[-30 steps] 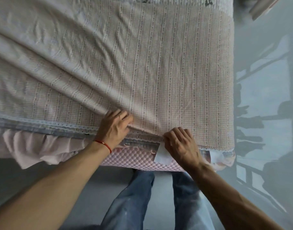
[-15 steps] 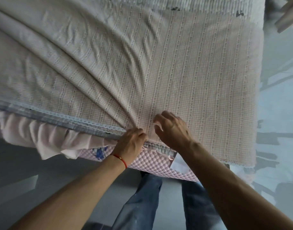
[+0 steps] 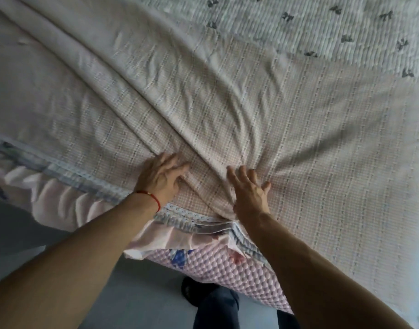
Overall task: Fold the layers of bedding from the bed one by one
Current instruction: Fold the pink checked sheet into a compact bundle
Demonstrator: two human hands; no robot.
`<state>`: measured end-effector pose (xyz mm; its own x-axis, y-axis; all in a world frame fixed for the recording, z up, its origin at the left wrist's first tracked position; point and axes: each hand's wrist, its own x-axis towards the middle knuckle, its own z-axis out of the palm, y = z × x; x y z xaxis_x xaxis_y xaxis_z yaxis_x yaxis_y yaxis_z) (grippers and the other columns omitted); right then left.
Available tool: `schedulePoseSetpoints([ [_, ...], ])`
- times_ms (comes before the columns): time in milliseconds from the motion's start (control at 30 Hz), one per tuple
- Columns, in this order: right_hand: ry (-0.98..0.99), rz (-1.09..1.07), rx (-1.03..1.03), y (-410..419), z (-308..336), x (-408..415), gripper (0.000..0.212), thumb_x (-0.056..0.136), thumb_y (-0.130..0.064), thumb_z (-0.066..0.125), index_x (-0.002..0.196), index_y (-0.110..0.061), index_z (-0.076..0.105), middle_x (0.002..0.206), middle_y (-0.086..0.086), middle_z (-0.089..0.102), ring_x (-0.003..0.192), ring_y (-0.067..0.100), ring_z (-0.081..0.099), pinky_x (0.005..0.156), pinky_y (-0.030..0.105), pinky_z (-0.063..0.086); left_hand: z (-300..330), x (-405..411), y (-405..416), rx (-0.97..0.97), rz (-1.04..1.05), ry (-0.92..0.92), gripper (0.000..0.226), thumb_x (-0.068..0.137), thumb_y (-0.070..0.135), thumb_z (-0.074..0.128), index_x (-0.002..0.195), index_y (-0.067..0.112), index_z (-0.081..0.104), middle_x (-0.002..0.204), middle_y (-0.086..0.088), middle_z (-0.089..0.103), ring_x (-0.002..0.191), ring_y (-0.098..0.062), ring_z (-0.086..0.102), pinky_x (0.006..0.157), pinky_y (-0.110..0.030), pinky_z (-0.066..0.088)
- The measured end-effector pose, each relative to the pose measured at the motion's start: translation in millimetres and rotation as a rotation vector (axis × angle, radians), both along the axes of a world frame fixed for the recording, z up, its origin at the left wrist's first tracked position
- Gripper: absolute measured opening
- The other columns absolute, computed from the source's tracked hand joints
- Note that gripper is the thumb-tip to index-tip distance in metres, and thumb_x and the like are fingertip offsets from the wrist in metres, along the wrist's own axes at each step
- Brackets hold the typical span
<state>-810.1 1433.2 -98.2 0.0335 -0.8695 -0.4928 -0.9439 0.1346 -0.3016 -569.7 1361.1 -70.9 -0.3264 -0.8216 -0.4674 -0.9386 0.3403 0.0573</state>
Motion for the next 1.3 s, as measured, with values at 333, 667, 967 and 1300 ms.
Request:
schedulePoseSetpoints([
  [333,0.131,-0.033,0.017,-6.8,-1.8,16.6,0.073,0.101,-0.015,0.053,0.163,-0.022,0.016,0.165,0.013,0.019,0.151,0.035,0.017,0.109,0.080,0.020,1.5,-5.1,-47.7,0.453,-0.142,-0.202,0.075,0.101,0.014,0.044,0.156,0.049,0.006,0.169,0.003,-0.007,0.155,-0.032,-0.004,0.117,-0.058,0.030],
  [667,0.229,-0.114,0.032,-11.5,-5.5,28.9,0.089,0.083,-0.011,0.081,0.157,-0.019,0.032,0.157,0.013,0.036,0.145,0.038,0.032,0.101,0.085,0.027,28.6,-28.2,-94.4,0.765,-0.406,-0.476,0.076,0.103,0.015,0.038,0.158,0.041,-0.006,0.168,-0.007,-0.004,0.153,-0.032,0.014,0.121,-0.041,0.026],
  [967,0.228,-0.255,0.002,-11.5,-0.5,43.6,0.079,0.088,0.001,0.066,0.155,-0.024,0.034,0.160,0.004,0.031,0.151,0.028,0.020,0.106,0.084,0.015,14.4,27.4,-65.3,0.772,-0.318,-0.079,0.107,0.086,0.023,0.059,0.154,0.043,-0.022,0.158,0.008,-0.039,0.146,-0.024,-0.035,0.122,-0.051,-0.008],
  [1300,0.085,-0.873,-0.422,-5.4,55.7,133.7,0.035,0.087,-0.017,0.069,0.121,-0.021,0.069,0.130,0.000,0.068,0.124,0.022,0.056,0.100,0.041,0.048,3.8,124.3,-106.3,0.617,1.189,0.895,0.008,0.098,0.009,0.057,0.091,0.010,0.060,0.080,-0.009,0.065,0.069,-0.018,0.070,0.068,-0.037,0.060],
])
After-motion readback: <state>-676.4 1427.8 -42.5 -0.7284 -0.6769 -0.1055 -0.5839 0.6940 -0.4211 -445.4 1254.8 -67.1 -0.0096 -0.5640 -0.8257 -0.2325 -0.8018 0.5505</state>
